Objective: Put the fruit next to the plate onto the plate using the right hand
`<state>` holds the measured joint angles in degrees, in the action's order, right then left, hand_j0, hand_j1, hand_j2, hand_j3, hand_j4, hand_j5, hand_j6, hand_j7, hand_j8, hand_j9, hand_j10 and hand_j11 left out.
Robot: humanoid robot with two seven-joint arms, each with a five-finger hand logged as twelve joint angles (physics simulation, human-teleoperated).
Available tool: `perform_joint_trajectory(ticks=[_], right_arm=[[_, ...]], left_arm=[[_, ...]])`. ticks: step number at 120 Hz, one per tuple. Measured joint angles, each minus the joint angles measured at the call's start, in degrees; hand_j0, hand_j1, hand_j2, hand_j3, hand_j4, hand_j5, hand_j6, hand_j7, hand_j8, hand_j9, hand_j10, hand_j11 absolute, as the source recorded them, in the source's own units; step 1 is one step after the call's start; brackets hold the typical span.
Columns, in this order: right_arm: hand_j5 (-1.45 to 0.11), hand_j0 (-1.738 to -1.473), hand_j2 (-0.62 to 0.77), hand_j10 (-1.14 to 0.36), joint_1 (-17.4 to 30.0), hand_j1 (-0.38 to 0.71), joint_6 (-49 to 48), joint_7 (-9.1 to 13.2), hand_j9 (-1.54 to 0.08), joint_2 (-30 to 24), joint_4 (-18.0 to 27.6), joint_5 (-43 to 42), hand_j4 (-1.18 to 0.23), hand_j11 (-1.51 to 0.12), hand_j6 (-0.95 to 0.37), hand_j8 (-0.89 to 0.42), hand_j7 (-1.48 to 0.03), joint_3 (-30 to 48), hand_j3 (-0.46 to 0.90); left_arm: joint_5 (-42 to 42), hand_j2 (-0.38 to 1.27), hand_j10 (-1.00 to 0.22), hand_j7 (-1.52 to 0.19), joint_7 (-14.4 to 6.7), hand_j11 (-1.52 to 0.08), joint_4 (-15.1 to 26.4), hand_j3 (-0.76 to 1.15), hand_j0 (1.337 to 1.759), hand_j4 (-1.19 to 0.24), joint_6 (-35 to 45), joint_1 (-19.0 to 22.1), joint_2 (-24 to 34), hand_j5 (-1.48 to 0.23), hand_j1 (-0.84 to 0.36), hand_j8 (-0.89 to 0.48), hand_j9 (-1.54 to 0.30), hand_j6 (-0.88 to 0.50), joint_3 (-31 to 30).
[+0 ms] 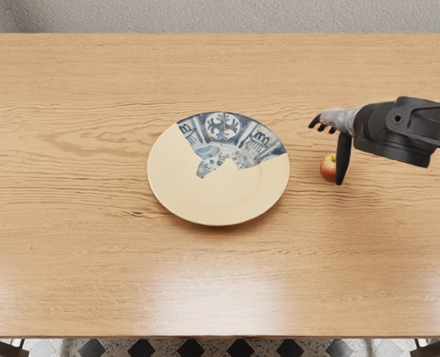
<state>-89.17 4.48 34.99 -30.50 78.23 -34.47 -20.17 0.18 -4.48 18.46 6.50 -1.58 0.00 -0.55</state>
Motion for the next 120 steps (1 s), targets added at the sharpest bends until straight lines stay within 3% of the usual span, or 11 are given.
perform_joint_trajectory(ticks=[48,87,101,120], right_arm=[[-0.24,-1.658,-0.04,-0.19,0.2,-0.13,11.7,0.0,-0.24,2.2,3.9,-1.9,-0.19,-0.24,-0.19,-0.19,-0.24,-7.3,0.00],[-0.27,-1.658,-0.04,-0.21,3.0,-0.10,17.9,0.0,-0.27,2.8,4.1,-2.1,-0.21,-0.27,-0.21,-0.21,-0.27,-8.1,0.00],[-0.28,-1.658,-0.04,-0.21,4.0,-0.09,18.6,0.0,-0.28,3.0,2.7,-2.3,-0.21,-0.28,-0.22,-0.22,-0.28,-8.1,0.00],[-0.29,-1.658,-0.04,-0.22,5.4,-0.09,18.7,0.0,-0.29,6.4,-3.0,-2.4,-0.22,-0.29,-0.22,-0.22,-0.29,-8.1,0.00]], left_arm=[[0.0,0.00,0.00,0.00,0.0,0.00,0.0,0.00,1.658,0.00,0.0,0.0,0.0,0.00,0.35,0.00,0.00,0.00,0.0],[0.0,0.00,0.00,0.00,0.0,0.00,0.0,0.00,1.658,0.00,0.0,0.0,0.0,0.00,0.35,0.00,0.00,0.00,0.0],[0.0,0.00,0.00,0.00,0.0,0.00,0.0,0.00,1.658,0.00,0.0,0.0,0.0,0.00,0.35,0.00,0.00,0.00,0.0],[0.0,0.00,0.00,0.00,0.0,0.00,0.0,0.00,1.658,0.00,0.0,0.0,0.0,0.00,0.35,0.00,0.00,0.00,0.0]])
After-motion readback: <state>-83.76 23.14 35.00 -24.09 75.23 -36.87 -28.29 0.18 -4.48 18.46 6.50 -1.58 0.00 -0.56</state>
